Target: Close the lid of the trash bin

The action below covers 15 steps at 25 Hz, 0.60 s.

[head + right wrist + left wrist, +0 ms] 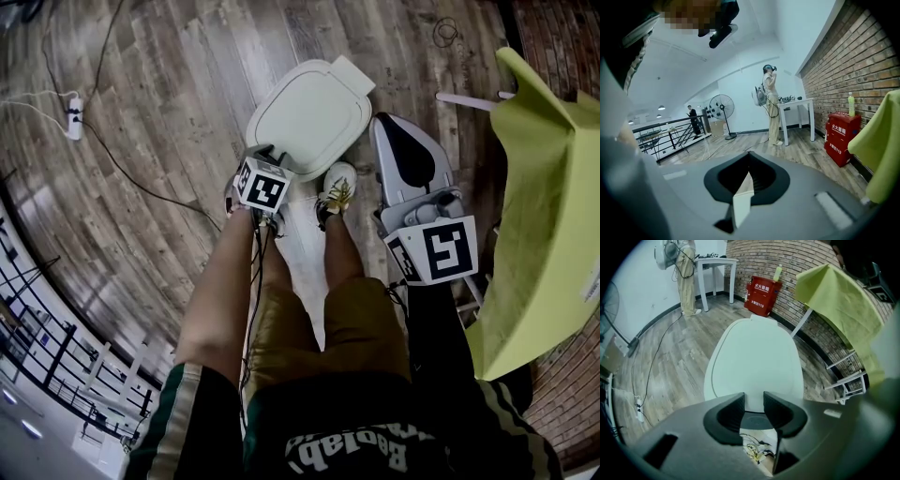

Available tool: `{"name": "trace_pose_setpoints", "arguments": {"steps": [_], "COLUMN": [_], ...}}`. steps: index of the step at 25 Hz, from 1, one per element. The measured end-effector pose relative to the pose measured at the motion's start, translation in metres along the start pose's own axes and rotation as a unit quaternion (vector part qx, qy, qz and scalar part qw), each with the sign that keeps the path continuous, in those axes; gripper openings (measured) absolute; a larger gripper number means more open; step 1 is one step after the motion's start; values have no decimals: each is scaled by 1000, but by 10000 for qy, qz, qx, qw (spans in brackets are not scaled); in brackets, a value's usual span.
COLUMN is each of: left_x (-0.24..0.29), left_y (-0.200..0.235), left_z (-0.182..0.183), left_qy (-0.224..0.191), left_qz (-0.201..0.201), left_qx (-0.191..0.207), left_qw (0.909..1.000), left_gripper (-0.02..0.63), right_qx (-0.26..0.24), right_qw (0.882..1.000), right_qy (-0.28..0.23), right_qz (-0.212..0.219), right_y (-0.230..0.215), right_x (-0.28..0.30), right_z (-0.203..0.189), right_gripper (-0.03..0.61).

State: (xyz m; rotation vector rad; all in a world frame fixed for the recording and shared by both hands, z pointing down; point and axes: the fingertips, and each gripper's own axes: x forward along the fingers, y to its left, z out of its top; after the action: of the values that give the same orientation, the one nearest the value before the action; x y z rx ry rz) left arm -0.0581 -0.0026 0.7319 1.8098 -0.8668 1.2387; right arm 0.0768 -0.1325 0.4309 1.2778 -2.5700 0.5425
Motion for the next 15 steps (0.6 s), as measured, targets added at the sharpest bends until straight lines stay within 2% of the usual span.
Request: {"name": "trace_pose_setpoints", "arguments": {"steps": [12,15], "left_x": [0,-5], "left_y": [1,-4], "left_z": [0,6], "left_qy": [-94,-198], "left_qz": [57,-74], "left_qx": [-37,-45], "left_qw": [9999,9998], "left_gripper": [130,169], "right_qx": [-46,-69], "right_qw": [9999,9999], "right_qy": [80,98], "right_qz": [-47,-33], "right_y": [0,2], "right_x": [-3,-4], "right_z": [-2,-4], "right_gripper": [14,12]}}
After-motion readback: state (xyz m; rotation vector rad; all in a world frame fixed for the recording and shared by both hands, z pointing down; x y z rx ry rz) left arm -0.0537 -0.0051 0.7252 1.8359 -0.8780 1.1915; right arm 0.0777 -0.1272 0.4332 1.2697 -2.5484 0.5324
